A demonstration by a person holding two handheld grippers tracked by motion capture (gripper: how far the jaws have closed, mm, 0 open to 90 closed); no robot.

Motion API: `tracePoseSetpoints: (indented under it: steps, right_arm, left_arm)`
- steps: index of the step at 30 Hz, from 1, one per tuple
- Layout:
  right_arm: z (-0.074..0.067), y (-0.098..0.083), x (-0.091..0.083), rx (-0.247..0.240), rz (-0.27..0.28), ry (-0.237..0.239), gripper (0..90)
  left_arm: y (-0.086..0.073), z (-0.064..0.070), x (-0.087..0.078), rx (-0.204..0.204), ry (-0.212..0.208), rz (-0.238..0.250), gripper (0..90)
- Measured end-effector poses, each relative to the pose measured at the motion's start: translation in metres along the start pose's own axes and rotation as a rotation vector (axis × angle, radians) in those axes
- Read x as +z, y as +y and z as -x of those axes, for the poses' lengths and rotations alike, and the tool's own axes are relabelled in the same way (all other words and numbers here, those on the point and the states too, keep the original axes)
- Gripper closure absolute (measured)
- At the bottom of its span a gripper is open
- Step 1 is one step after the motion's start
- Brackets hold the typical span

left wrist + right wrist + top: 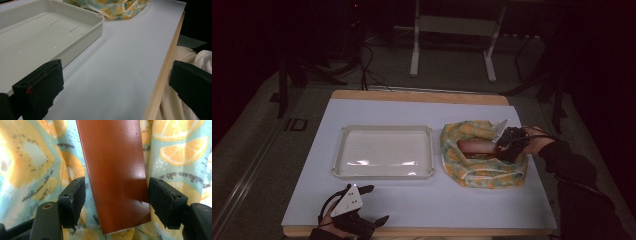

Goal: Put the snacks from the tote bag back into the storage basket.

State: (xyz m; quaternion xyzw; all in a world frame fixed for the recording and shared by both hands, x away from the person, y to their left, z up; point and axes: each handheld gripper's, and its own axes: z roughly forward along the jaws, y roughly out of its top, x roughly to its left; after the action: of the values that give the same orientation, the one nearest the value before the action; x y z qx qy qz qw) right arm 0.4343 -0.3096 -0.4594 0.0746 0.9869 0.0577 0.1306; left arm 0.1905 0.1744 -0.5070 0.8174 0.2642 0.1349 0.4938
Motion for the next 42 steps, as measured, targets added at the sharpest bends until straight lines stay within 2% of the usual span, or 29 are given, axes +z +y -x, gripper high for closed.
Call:
tracePoseSetpoints:
  steps: [6,11,19,24,33,42]
  right_arm:
    - [0.0,0.003,0.004,-0.031,-0.03,0.007,33.8]
    - [-0.001,0.004,0.003,-0.056,-0.054,0.011,39.5]
    - [-0.001,-0.001,-0.005,-0.058,-0.026,0.049,42.4]
    - [0.001,-0.005,-0.014,-0.033,0.004,0.039,42.8]
    - [0.002,-0.005,-0.032,-0.028,0.027,0.011,43.0]
    - [0.005,-0.003,-0.058,-0.029,0.053,-0.015,43.1]
  left_arm:
    - [0.0,0.0,0.0,0.0,-0.001,-0.004,0.0]
    - [-0.001,0.0,0.0,-0.005,-0.002,-0.003,0.0]
    - [-0.001,0.0,0.0,-0.003,-0.006,-0.003,0.0]
    - [-0.001,0.0,0.0,-0.002,-0.006,-0.002,0.0]
    - [0.0,0.001,0.0,0.009,-0.012,-0.002,0.0]
    - [0.0,0.002,0.001,0.013,-0.013,-0.003,0.0]
